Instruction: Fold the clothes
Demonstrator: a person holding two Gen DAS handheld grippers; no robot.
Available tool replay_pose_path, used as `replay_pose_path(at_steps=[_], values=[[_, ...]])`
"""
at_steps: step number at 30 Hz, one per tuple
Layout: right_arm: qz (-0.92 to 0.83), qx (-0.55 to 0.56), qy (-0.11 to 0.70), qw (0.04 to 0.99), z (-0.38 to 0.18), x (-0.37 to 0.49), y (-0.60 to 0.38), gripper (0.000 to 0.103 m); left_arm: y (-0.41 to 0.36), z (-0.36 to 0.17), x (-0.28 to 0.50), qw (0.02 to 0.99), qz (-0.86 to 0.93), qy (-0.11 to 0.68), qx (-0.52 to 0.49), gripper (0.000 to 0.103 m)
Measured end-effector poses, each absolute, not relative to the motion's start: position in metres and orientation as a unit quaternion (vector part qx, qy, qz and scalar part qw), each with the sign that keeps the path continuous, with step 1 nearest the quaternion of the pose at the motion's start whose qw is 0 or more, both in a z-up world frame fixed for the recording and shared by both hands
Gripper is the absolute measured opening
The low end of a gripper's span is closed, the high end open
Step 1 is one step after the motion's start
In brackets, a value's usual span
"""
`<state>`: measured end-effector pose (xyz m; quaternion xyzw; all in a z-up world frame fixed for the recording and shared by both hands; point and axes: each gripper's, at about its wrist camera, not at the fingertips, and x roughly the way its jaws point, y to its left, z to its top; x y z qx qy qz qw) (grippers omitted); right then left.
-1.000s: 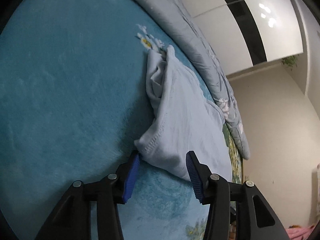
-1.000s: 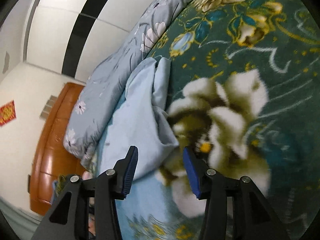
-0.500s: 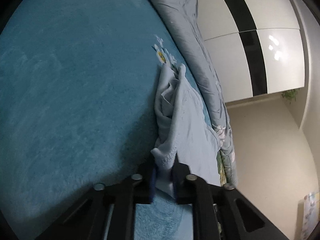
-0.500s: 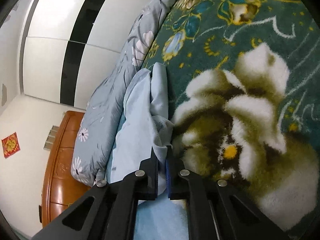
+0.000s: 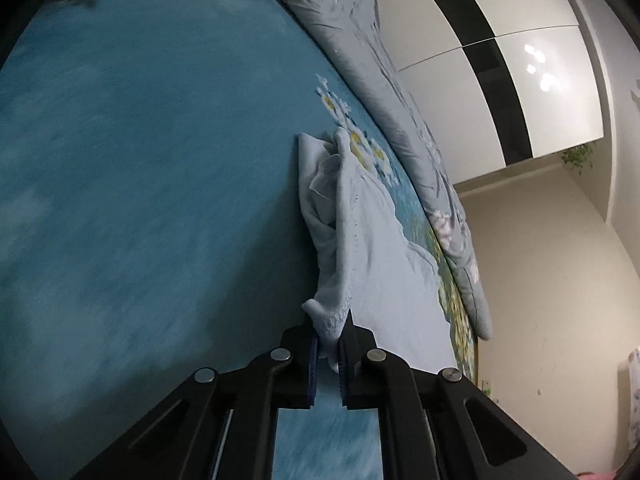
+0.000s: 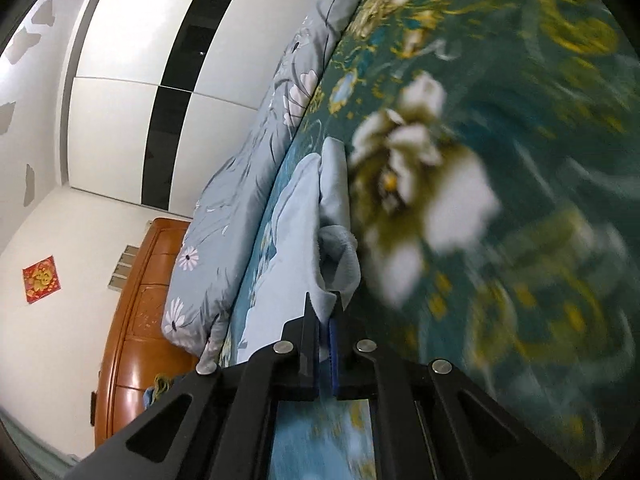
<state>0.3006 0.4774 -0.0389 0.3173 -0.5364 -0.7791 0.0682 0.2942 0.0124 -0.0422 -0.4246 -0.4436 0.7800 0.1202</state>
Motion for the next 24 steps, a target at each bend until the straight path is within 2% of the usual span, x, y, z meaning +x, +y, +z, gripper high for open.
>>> replay_pose_path(at_steps=[6, 10, 14, 17, 20, 24], values=[[-0.796, 0.327, -0.506, 0.059, -0.04, 0.328, 0.465, 0.003, 0.005, -0.047, 0.31, 0.121, 0.784, -0.429, -0.432, 0.009], [-0.801, 0.326, -0.499, 0.058, -0.039, 0.327, 0.465, 0.003, -0.011, -0.046, 0.321, 0.105, 0.78, -0.442, -0.431, 0.015], [-0.805, 0.33, -0.489, 0.061, -0.041, 0.332, 0.472, 0.003, -0.016, -0.022, 0.334, 0.074, 0.816, -0.398, -0.412, 0.016], [-0.806, 0.33, -0.487, 0.062, -0.046, 0.337, 0.472, 0.003, 0.009, 0.004, 0.329, 0.104, 0.841, -0.342, -0.405, 0.016], [-0.807, 0.332, -0.484, 0.06, -0.05, 0.338, 0.471, 0.003, 0.068, 0.023, 0.309, 0.171, 0.85, -0.277, -0.413, 0.016], [-0.805, 0.332, -0.488, 0.06, -0.051, 0.339, 0.471, 0.003, 0.14, 0.011, 0.295, 0.212, 0.841, -0.213, -0.451, 0.016]])
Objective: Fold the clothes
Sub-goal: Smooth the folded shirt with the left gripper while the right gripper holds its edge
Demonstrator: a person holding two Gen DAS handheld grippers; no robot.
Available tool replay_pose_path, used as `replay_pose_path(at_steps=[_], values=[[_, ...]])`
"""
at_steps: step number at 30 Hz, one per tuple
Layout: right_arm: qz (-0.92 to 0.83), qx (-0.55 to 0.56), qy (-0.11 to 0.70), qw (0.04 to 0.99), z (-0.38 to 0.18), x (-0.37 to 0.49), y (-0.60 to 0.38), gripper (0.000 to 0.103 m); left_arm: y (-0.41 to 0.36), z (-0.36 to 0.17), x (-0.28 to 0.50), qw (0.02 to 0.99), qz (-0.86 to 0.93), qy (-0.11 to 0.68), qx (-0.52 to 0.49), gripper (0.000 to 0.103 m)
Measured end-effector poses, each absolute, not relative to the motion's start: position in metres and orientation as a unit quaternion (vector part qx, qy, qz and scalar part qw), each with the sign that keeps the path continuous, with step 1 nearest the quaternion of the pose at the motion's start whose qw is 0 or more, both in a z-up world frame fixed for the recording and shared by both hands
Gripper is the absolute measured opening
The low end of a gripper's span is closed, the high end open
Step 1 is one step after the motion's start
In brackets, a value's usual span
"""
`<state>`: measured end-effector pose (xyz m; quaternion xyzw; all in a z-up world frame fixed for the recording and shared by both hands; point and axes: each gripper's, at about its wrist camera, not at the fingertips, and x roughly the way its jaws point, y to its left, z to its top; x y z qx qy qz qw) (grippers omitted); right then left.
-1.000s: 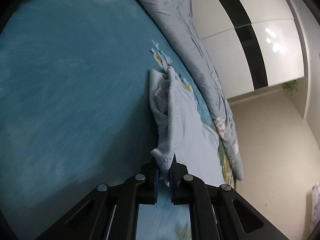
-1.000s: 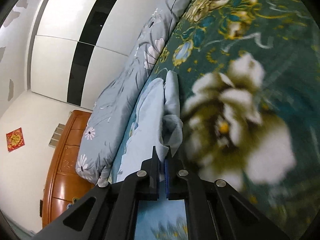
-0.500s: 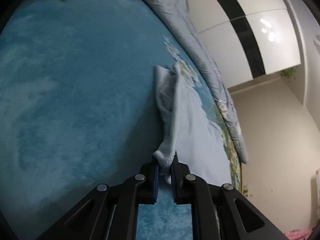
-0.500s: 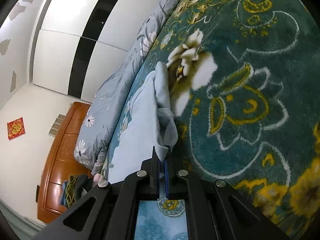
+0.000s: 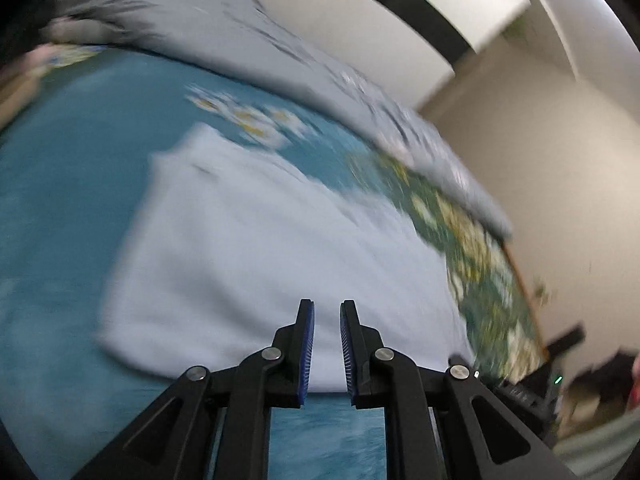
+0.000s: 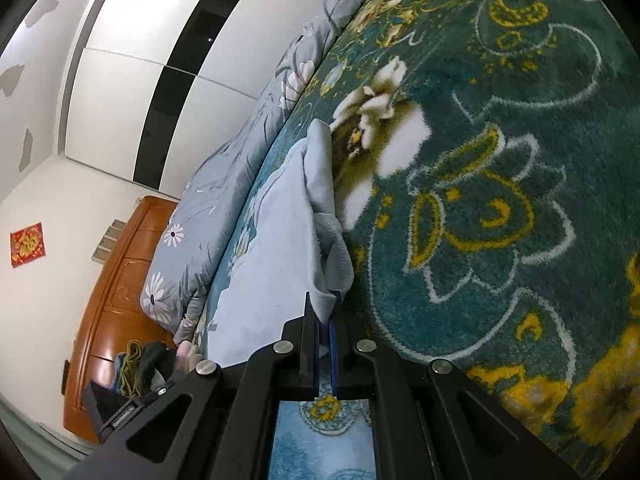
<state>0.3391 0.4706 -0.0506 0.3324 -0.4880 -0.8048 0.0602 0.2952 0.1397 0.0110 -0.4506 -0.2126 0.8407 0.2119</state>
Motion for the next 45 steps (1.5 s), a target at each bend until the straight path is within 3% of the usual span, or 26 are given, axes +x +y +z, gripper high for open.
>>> replay_pose_path(at_steps=[6, 14, 20, 29, 33, 35, 40, 45], values=[[-0.803, 0.335, -0.49, 0.061, -0.047, 0.338, 0.469, 0.003, 0.176, -0.025, 0.301, 0.218, 0.814, -0.21, -0.495, 0.012], [-0.807, 0.336, -0.483, 0.054, -0.043, 0.339, 0.468, 0.003, 0.176, -0.002, 0.277, 0.239, 0.821, -0.228, -0.465, 0.013], [-0.815, 0.337, -0.47, 0.04, -0.035, 0.339, 0.463, 0.003, 0.185, -0.031, 0.258, 0.227, 0.801, -0.234, -0.502, 0.013], [-0.837, 0.338, -0.43, 0.021, -0.001, 0.33, 0.45, 0.003, 0.12, -0.012, 0.285, 0.251, 0.798, -0.29, -0.465, 0.015], [-0.865, 0.334, -0.372, 0.03, 0.038, 0.307, 0.415, 0.003, 0.063, 0.017, 0.299, 0.242, 0.82, -0.313, -0.414, 0.018], [-0.878, 0.334, -0.339, 0.044, 0.057, 0.293, 0.39, 0.003, 0.034, 0.033, 0.305, 0.233, 0.83, -0.329, -0.386, 0.026], [-0.906, 0.345, -0.201, 0.14, 0.094, 0.269, 0.28, 0.003, -0.026, 0.061, 0.316, 0.218, 0.843, -0.366, -0.329, 0.032], [-0.889, 0.4, -0.096, 0.204, 0.06, 0.27, 0.194, 0.003, -0.061, 0.053, 0.319, 0.202, 0.833, -0.398, -0.327, 0.035]])
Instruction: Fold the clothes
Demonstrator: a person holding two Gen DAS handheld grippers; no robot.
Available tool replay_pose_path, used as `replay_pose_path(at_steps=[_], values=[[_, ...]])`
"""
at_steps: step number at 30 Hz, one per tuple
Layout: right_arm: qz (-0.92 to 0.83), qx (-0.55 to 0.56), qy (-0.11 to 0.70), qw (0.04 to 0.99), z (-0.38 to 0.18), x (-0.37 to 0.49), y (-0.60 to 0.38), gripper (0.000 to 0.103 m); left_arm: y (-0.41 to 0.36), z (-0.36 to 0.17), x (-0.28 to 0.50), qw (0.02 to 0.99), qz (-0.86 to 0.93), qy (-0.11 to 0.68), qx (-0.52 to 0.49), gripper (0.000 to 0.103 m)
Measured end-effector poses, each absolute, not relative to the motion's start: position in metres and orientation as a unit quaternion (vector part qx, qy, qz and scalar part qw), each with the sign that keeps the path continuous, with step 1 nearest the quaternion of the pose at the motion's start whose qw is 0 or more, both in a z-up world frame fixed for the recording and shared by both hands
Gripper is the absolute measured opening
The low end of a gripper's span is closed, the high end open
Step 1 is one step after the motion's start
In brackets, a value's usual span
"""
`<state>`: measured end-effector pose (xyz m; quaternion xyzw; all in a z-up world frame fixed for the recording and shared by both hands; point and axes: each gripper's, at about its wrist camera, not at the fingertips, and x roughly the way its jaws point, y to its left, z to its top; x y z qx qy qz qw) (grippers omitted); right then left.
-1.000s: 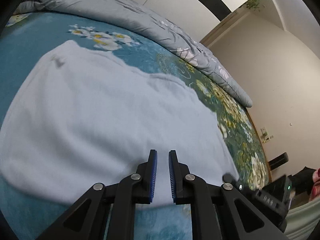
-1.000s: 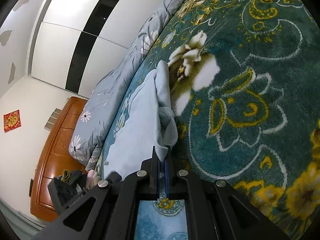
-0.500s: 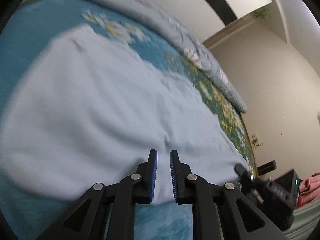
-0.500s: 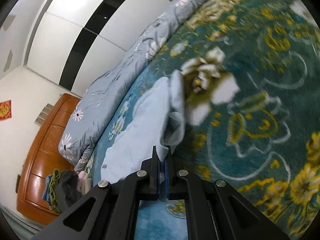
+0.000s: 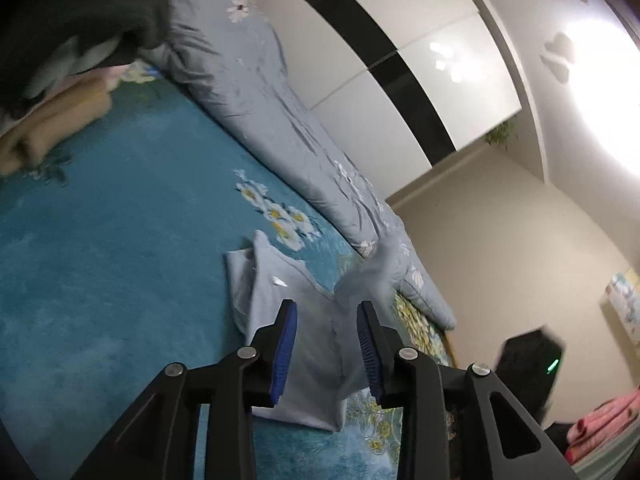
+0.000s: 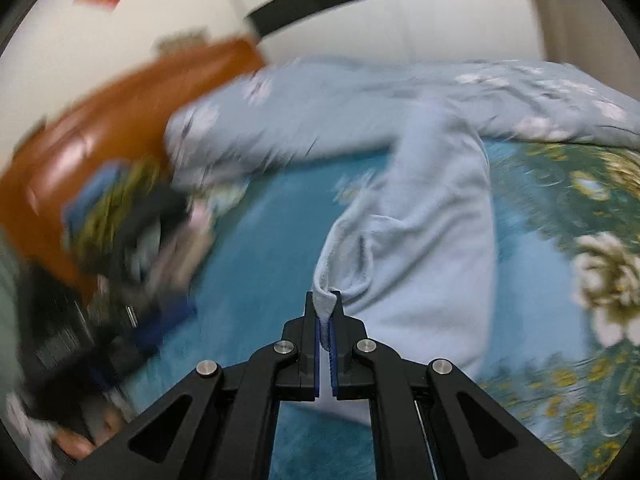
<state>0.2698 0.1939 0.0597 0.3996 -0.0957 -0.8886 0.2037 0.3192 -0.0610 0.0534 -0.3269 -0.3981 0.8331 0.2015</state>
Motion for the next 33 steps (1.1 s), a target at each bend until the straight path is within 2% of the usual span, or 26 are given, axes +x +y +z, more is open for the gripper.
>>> replay_pose_path(at_steps=[4, 9, 14, 17, 18, 20, 25, 28, 33], values=[[-0.866, 0.45, -0.053, 0.211, 0.015, 0.271, 0.161, 0.003, -0.069, 0.031, 0.317, 0.187, 0.813, -0.422, -0.355, 0.035], [-0.869, 0.448, -0.027, 0.208, 0.014, 0.278, 0.153, 0.005, -0.062, 0.012, 0.311, 0.191, 0.793, -0.434, -0.382, 0.035], [-0.854, 0.457, 0.033, 0.247, 0.015, 0.288, 0.141, 0.017, -0.043, -0.001, 0.302, 0.208, 0.778, -0.432, -0.406, 0.042], [-0.854, 0.448, 0.0, 0.263, 0.021, 0.298, 0.168, 0.019, -0.031, -0.007, 0.297, 0.212, 0.777, -0.418, -0.421, 0.045], [-0.856, 0.444, -0.015, 0.265, 0.023, 0.3, 0.18, 0.023, -0.027, -0.009, 0.295, 0.214, 0.776, -0.412, -0.426, 0.045], [-0.869, 0.436, -0.015, 0.234, 0.025, 0.305, 0.206, 0.03, -0.019, -0.012, 0.292, 0.216, 0.778, -0.399, -0.435, 0.046], [-0.878, 0.45, -0.004, 0.166, 0.007, 0.314, 0.252, 0.03, -0.001, -0.012, 0.29, 0.213, 0.789, -0.362, -0.447, 0.043], [-0.878, 0.456, 0.001, 0.145, -0.006, 0.315, 0.261, 0.037, 0.011, -0.013, 0.29, 0.211, 0.796, -0.34, -0.454, 0.04], [-0.885, 0.44, 0.036, 0.146, -0.011, 0.316, 0.254, 0.037, 0.017, -0.013, 0.288, 0.197, 0.806, -0.322, -0.457, 0.04]])
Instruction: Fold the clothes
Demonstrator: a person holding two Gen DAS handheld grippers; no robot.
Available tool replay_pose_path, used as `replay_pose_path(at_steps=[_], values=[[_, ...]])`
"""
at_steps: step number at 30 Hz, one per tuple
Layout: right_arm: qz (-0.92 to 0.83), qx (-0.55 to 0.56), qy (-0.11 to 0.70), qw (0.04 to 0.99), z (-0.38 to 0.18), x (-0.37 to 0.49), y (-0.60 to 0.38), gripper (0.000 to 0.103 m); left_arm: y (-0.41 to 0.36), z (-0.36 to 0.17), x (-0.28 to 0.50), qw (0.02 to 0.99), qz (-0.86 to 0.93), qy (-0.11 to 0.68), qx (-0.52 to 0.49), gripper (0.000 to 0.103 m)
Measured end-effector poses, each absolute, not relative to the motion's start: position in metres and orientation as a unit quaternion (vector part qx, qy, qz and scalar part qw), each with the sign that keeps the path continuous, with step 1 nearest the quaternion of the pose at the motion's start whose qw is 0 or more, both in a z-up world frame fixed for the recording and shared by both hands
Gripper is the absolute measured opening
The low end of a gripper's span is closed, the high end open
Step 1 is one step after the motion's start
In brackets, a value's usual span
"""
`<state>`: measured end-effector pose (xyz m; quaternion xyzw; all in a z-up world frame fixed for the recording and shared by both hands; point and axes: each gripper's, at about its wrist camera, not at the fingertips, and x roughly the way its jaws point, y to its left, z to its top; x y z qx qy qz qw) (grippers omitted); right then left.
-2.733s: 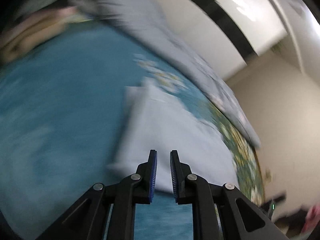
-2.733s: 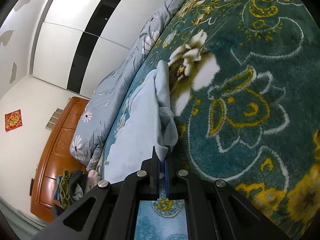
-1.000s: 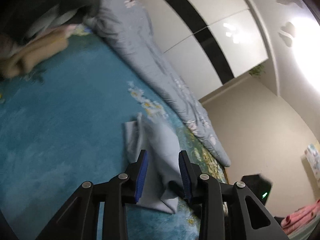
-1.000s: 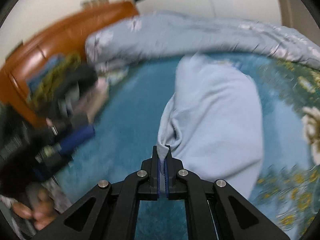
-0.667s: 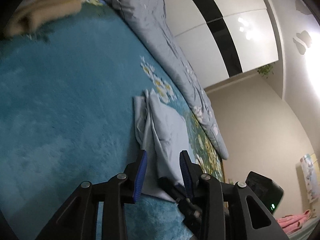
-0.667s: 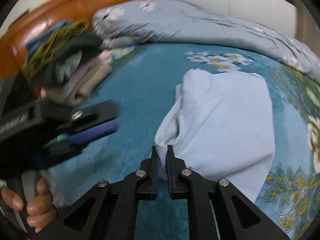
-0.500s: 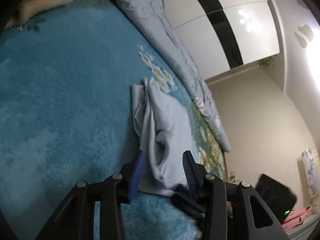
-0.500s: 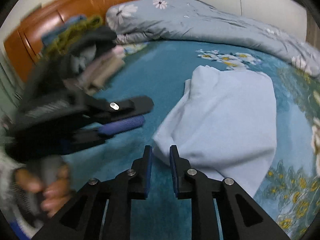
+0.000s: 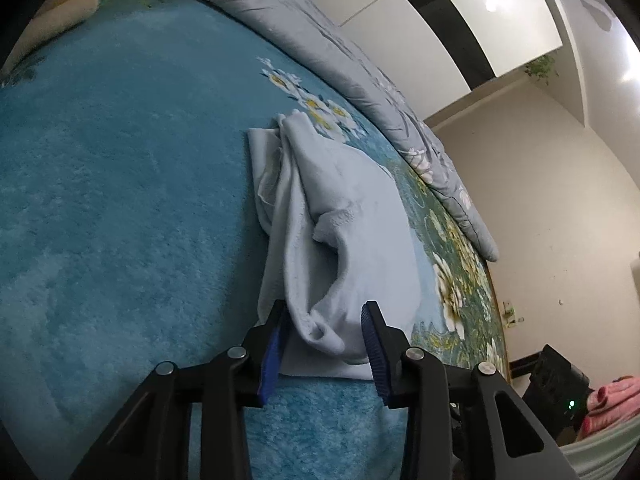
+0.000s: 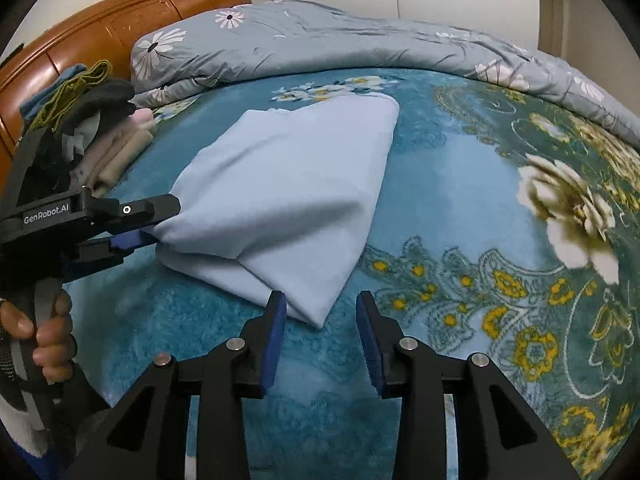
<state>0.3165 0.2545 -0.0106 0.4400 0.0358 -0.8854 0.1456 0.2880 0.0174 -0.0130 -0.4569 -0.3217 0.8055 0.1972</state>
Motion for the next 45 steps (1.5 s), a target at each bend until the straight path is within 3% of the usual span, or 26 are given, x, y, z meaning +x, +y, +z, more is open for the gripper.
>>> replay_pose_path(at_steps=[8, 12, 19, 24, 25, 26, 27, 37, 42, 44, 45], values=[[-0.89, 0.413, 0.11, 0.158, -0.016, 0.321, 0.237, 0.037, 0.015, 0.006, 0.29, 0.196, 0.835, -0.29, -0.425, 0.041], [-0.884, 0.421, 0.129, 0.16, -0.024, 0.319, 0.234, 0.036, 0.034, 0.015, 0.277, 0.216, 0.845, -0.221, -0.436, 0.042], [-0.888, 0.418, 0.1, 0.162, -0.022, 0.32, 0.244, 0.006, 0.045, 0.007, 0.274, 0.221, 0.844, -0.19, -0.451, 0.042], [-0.9, 0.403, 0.071, 0.15, -0.015, 0.324, 0.258, 0.005, 0.045, 0.001, 0.272, 0.235, 0.829, -0.204, -0.465, 0.04], [-0.902, 0.401, 0.067, 0.148, -0.014, 0.324, 0.261, 0.005, 0.043, 0.0, 0.272, 0.238, 0.827, -0.211, -0.465, 0.036], [-0.902, 0.4, 0.064, 0.146, -0.014, 0.325, 0.263, 0.005, 0.041, -0.001, 0.272, 0.237, 0.826, -0.214, -0.464, 0.017], [-0.903, 0.4, 0.061, 0.145, -0.013, 0.326, 0.265, 0.004, 0.039, -0.003, 0.273, 0.225, 0.83, -0.211, -0.465, 0.01], [-0.889, 0.429, 0.045, 0.153, -0.03, 0.326, 0.271, 0.004, 0.023, -0.015, 0.28, 0.195, 0.828, -0.233, -0.472, 0.01], [-0.883, 0.441, 0.038, 0.157, -0.031, 0.328, 0.278, 0.004, 0.018, -0.016, 0.282, 0.176, 0.832, -0.233, -0.471, 0.016], [-0.883, 0.444, 0.04, 0.145, -0.029, 0.329, 0.283, 0.004, 0.015, -0.014, 0.283, 0.164, 0.837, -0.227, -0.47, 0.022], [-0.885, 0.443, 0.035, 0.137, -0.027, 0.33, 0.288, 0.004, 0.012, -0.011, 0.284, 0.147, 0.843, -0.218, -0.469, 0.021]])
